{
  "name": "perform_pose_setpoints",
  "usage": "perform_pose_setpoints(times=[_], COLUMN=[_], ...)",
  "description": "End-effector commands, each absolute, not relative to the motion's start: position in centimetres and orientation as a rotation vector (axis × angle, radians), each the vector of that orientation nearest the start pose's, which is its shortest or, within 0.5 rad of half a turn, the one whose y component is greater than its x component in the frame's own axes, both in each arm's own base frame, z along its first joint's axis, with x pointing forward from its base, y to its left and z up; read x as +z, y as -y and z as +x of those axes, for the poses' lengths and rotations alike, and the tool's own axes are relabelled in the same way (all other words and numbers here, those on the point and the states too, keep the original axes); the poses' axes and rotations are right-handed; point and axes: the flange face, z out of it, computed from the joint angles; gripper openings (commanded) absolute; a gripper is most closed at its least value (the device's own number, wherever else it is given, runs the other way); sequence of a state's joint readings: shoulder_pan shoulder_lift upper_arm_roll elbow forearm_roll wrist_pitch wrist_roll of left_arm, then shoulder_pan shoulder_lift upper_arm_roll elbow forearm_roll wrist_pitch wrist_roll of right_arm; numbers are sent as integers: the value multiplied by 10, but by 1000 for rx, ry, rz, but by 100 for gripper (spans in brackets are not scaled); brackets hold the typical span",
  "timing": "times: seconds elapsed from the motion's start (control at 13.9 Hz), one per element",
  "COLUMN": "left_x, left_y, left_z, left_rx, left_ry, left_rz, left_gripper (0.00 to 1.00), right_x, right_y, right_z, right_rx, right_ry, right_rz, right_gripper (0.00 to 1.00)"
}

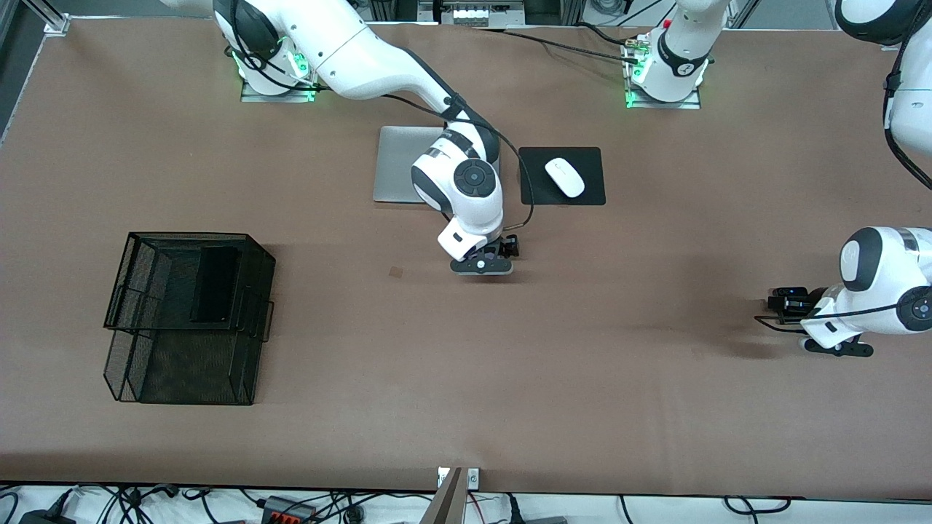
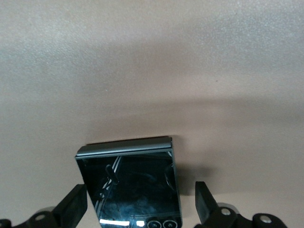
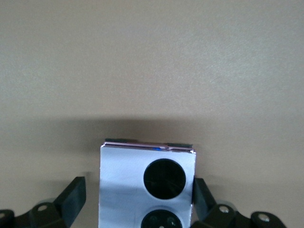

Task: Place phones with both arms
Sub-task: 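Carry the white phone to the basket while the left gripper carries the small phone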

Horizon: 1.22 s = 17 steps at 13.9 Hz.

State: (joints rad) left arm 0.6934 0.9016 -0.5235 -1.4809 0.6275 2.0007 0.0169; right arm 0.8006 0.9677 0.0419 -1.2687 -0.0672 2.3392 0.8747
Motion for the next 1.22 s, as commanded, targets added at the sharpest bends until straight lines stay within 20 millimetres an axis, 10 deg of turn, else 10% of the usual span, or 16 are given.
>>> perform_pose_setpoints(times=[0.0, 0.36, 0.65, 0.93, 1.15], left_x=[154, 154, 160, 191, 231], left_y=[-215, -215, -214, -183, -120], left_z=[653, 653, 655, 666, 675], left_rx=[345, 345, 339, 351, 436], left_ry=[-128, -130, -176, -261, -383], left_rz=[-3044, -3045, -3052, -3064, -3082], left_gripper=[100, 98, 28, 23, 23], right_x=[168, 165, 176, 252, 309], right_y=[-565, -563, -557, -525, -450], right_z=[509, 507, 508, 545, 601], right_rx=[-165, -156, -104, -170, -183], right_ry=[12, 34, 23, -66, -117], right_rz=[-3103, -3132, -3184, -3199, -3249], right_gripper=[100, 100, 33, 28, 28])
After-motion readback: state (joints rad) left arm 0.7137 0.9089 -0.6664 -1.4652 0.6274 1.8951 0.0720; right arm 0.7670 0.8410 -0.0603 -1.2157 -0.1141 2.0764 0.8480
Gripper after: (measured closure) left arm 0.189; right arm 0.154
